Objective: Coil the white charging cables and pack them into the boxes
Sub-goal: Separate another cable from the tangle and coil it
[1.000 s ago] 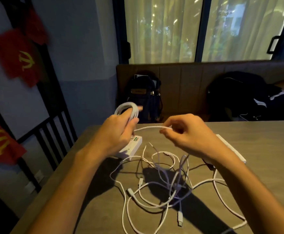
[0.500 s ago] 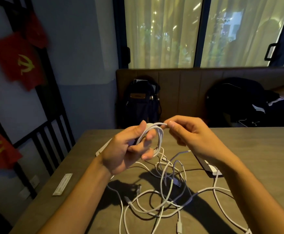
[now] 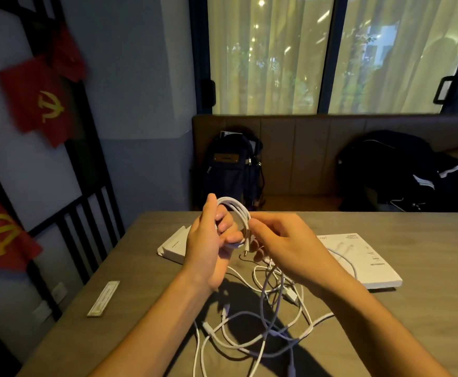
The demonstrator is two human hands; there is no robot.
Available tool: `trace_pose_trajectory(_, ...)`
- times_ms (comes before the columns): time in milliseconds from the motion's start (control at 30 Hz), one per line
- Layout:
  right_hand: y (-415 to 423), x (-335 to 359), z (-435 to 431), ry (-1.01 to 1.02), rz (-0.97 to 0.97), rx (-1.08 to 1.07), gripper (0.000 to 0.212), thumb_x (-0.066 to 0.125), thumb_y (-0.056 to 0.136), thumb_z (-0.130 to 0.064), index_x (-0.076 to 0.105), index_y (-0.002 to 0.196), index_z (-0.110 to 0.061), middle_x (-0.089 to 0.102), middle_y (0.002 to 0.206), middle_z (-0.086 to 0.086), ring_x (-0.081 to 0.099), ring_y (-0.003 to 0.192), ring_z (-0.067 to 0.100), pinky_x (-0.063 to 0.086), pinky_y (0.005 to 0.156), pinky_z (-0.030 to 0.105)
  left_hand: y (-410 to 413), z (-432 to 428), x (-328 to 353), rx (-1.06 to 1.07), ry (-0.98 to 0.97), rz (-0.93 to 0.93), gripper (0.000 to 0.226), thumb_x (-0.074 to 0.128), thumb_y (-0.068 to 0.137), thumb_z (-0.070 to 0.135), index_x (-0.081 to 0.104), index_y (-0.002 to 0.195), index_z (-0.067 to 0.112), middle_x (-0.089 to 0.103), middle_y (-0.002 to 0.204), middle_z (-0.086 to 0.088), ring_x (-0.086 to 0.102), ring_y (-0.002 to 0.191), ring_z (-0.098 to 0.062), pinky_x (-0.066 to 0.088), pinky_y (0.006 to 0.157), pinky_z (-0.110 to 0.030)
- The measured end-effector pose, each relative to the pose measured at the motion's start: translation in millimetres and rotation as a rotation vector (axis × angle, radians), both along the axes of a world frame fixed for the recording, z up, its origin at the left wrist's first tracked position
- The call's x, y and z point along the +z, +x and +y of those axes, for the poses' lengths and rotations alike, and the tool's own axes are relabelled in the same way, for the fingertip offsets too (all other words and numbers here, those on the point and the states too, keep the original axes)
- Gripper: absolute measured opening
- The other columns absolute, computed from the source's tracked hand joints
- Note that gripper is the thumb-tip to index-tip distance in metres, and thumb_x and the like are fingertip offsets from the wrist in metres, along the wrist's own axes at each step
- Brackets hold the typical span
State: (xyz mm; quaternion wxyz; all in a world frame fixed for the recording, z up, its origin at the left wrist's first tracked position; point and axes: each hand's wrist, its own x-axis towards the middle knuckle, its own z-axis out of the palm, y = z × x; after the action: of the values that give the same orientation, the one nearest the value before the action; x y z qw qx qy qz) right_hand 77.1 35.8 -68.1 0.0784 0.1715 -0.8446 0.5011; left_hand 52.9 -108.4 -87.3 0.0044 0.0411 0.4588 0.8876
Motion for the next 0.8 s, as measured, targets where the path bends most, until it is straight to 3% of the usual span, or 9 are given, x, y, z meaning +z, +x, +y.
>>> trace_pose_trajectory(133,1,3,3,-0.200,-0.036,-0.004,0.023,0.056,0.101,-0.015,0.077,0.100,-0.025,0.075,0.080,0.012,0.068,0.063,0.013,0.061,0.064,0.029,4,4,2,-0.018,-0.051,0.005,0.047,0.044,0.104,0.047,0.055,0.068,0.019,0.046,0.062,0.000,0.042,0.050,-0.008,0.034,0.053,-0.022)
trace_pose_trajectory(200,0,3,5,-0.261,-0.036,-0.005,0.021,0.058,0.100,-0.014,0.077,0.102,-0.023,0.075,0.080,0.010,0.066,0.062,0.012,0.058,0.061,0.025,6,6,2,0.013,-0.101,0.038,0.044,0.043,0.104,0.047,0.063,0.080,0.017,0.058,0.068,-0.003,0.055,0.058,-0.011,0.045,0.064,-0.027)
trace_pose_trajectory(267,-1,6,7,-0.332,-0.037,-0.009,0.018,0.061,0.098,-0.016,0.076,0.106,-0.022,0.076,0.081,0.007,0.067,0.063,0.012,0.056,0.060,0.023,3,5,-1,0.111,-0.283,0.093,0.040,0.041,0.105,0.047,0.068,0.096,0.019,0.069,0.082,-0.008,0.069,0.076,-0.019,0.055,0.081,-0.035)
trace_pose_trajectory(333,0,10,11,-0.401,-0.024,-0.014,0.016,0.065,0.096,-0.019,0.076,0.106,-0.021,0.075,0.080,0.005,0.066,0.063,0.012,0.055,0.059,0.022,-1,-1,-1,0.178,-0.560,0.178,0.040,0.036,0.106,0.048,0.066,0.099,0.023,0.068,0.090,-0.008,0.069,0.086,-0.020,0.057,0.087,-0.036)
trace_pose_trajectory(400,0,12,14,-0.402,0.006,-0.035,0.015,0.066,0.094,-0.023,0.076,0.106,-0.022,0.073,0.078,0.004,0.064,0.061,0.011,0.053,0.056,0.020,-3,-5,-1,0.129,-0.719,0.262,0.039,0.035,0.104,0.050,0.062,0.094,0.024,0.060,0.084,-0.003,0.062,0.077,-0.017,0.056,0.076,-0.035)
trace_pose_trajectory(533,-5,8,15,-0.372,-0.019,-0.090,0.016,0.060,0.098,-0.032,0.073,0.107,-0.030,0.065,0.069,-0.008,0.057,0.059,0.006,0.047,0.052,0.019,0,-3,2,0.047,-0.714,0.355,0.032,0.040,0.104,0.045,0.060,0.096,0.022,0.055,0.079,-0.003,0.055,0.060,-0.012,0.049,0.053,-0.025)
trace_pose_trajectory(700,-7,4,14,-0.347,-0.026,-0.085,0.019,0.059,0.097,-0.036,0.074,0.107,-0.030,0.066,0.069,-0.014,0.059,0.063,-0.001,0.048,0.055,0.017,2,-3,5,0.082,-0.718,0.352,0.029,0.040,0.104,0.046,0.061,0.097,0.027,0.056,0.074,-0.003,0.053,0.056,-0.013,0.046,0.050,-0.026)
trace_pose_trajectory(800,-9,3,13,-0.340,0.036,-0.099,0.017,0.061,0.097,-0.031,0.073,0.108,-0.026,0.071,0.078,-0.010,0.067,0.072,0.005,0.055,0.060,0.020,4,-4,7,0.049,-0.712,0.343,0.030,0.039,0.105,0.044,0.059,0.094,0.025,0.054,0.072,-0.008,0.049,0.052,-0.013,0.043,0.048,-0.026)
